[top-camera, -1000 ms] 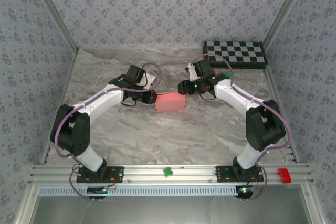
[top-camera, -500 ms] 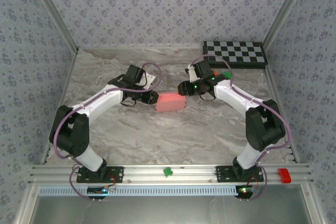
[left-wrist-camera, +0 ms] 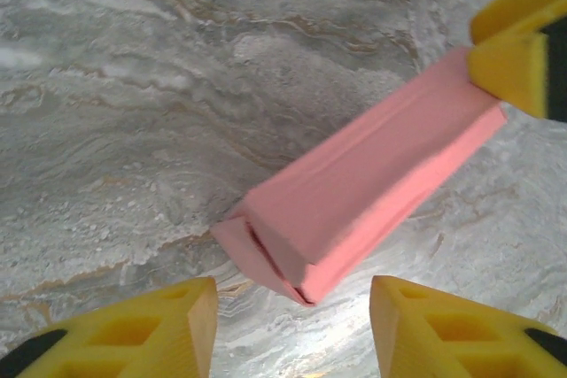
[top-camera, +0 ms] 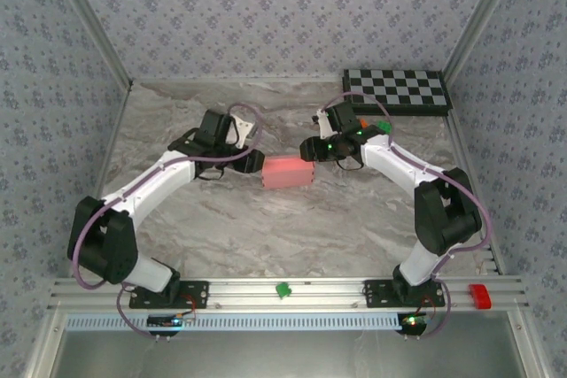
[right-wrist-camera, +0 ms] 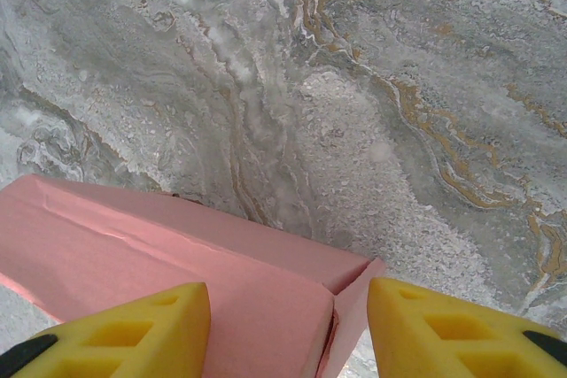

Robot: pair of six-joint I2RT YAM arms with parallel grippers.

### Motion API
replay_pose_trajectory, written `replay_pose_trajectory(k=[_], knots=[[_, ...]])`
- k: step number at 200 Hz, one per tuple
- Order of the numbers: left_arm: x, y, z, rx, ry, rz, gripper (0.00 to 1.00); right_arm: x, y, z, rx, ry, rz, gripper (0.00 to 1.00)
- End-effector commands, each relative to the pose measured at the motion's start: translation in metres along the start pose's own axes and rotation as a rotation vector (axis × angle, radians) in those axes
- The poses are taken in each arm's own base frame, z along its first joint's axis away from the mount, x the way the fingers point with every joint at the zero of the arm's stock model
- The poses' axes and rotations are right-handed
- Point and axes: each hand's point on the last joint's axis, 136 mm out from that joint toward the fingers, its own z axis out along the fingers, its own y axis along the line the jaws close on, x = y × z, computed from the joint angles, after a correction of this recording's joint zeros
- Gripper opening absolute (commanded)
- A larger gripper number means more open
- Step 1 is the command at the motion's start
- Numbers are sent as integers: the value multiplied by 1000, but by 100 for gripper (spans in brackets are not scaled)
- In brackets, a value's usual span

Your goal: Fold the paper box

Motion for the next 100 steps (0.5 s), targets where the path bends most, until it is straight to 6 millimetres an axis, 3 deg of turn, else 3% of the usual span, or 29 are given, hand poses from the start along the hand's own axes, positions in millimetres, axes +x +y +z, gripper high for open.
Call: replay_pose_trajectory(k=[1,33,100], knots=[[-19,5,4,-15,-23,-71,45,14,-4,7,17,48,12,52],[-21,1,14,22,-12,-101,41,16,-5,9,14,57,14,52],[0,5,27,28,78,-106,34,18,-3,10,11,62,8,51]])
